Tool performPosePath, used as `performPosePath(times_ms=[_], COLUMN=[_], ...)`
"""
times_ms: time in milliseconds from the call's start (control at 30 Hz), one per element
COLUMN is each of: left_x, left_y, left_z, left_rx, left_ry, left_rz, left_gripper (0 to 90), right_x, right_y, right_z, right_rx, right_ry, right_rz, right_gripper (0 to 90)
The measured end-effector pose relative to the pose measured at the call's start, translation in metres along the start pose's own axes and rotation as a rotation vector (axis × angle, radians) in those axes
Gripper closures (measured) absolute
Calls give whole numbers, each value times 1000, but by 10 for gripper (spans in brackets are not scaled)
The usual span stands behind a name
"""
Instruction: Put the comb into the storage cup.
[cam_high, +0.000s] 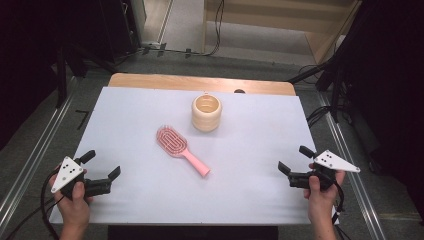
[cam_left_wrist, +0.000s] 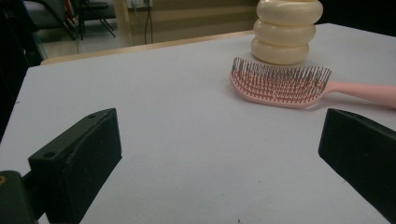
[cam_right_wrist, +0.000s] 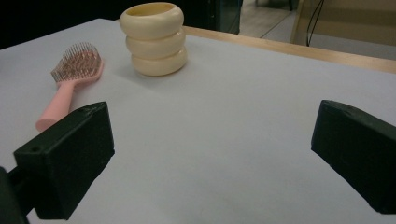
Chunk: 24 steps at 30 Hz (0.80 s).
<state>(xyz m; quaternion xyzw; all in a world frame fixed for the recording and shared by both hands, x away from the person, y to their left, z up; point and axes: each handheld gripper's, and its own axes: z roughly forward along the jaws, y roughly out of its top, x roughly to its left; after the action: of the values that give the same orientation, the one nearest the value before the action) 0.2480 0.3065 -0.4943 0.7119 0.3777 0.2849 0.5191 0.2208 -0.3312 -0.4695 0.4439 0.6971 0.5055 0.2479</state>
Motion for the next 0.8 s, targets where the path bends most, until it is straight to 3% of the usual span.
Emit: performPosePath(times_ms=[67,367,467,600,800], left_x=[0,-1,-1,-1,-1], left_y=[0,0,0,0,0], left_z=[0,1,2,1,2], left_rx=[0,6,8,2,7], left_ry=[1,3,2,1,-1], left_rz=[-1,12,12,-1,7], left_gripper=[0,0,0,0,0], right_x=[3,16,19,26,31], right_y=[6,30,35,47,57], right_z=[3,13,16,23,35], right_rx=[16,25,33,47,71], right_ry=[-12,45,47,49,67], right_rz=[-9,-44,-49,-98,-116], right_gripper=[0,0,0,0,0])
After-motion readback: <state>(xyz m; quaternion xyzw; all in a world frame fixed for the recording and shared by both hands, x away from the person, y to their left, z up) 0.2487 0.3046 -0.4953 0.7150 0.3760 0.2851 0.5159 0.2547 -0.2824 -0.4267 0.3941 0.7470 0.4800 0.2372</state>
